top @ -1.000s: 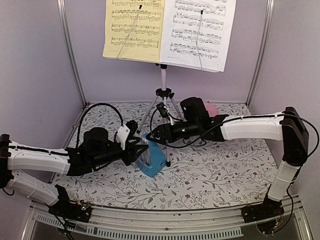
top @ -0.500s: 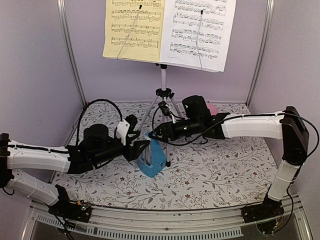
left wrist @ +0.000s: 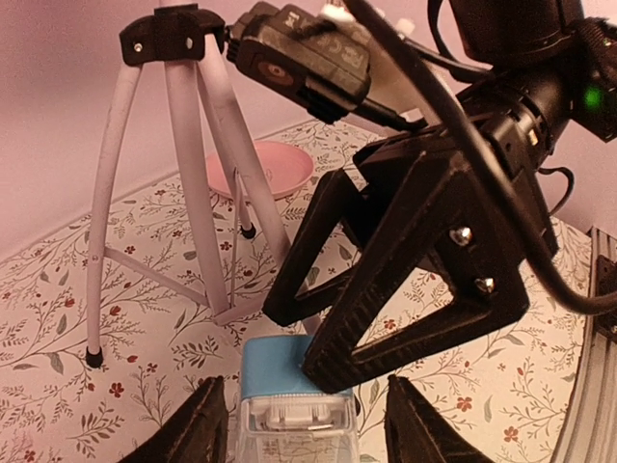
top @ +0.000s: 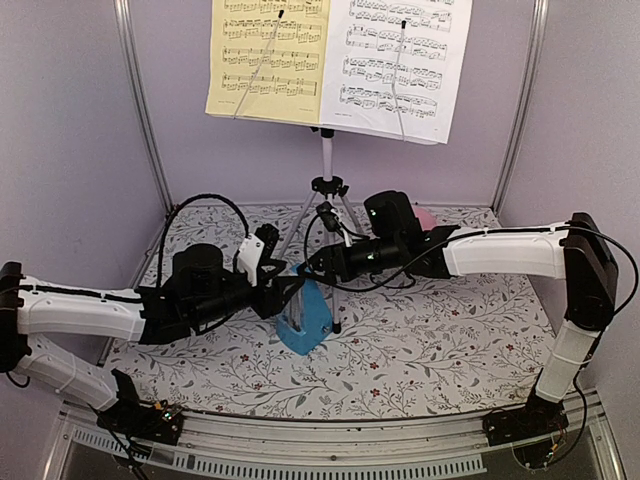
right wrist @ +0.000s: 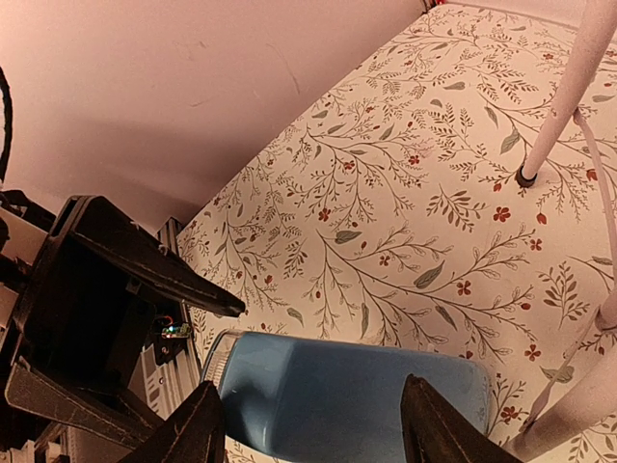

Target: Set up the instrument practice props

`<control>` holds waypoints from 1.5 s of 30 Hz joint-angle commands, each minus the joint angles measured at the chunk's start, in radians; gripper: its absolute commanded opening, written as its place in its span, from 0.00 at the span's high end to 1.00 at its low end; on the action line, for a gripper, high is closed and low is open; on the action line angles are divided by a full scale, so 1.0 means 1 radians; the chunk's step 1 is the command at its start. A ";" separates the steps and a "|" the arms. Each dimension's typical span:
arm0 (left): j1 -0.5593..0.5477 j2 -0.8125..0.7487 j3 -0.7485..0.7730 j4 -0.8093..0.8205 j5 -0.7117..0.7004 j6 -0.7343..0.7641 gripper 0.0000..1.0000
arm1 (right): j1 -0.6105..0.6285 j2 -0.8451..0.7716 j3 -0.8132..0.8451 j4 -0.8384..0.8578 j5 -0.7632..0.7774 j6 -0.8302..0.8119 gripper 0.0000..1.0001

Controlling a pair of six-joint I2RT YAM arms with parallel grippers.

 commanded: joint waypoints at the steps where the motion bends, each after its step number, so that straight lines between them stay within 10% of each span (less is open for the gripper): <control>1: -0.013 0.021 0.002 -0.023 0.012 -0.028 0.45 | 0.008 0.131 -0.096 -0.367 0.153 -0.066 0.37; 23: -0.018 -0.070 -0.076 -0.075 0.054 -0.015 0.81 | 0.005 0.177 -0.120 -0.390 0.192 -0.075 0.43; 45: -0.030 -0.092 -0.128 -0.023 0.124 0.085 0.87 | -0.031 0.238 -0.174 -0.377 0.214 -0.069 0.51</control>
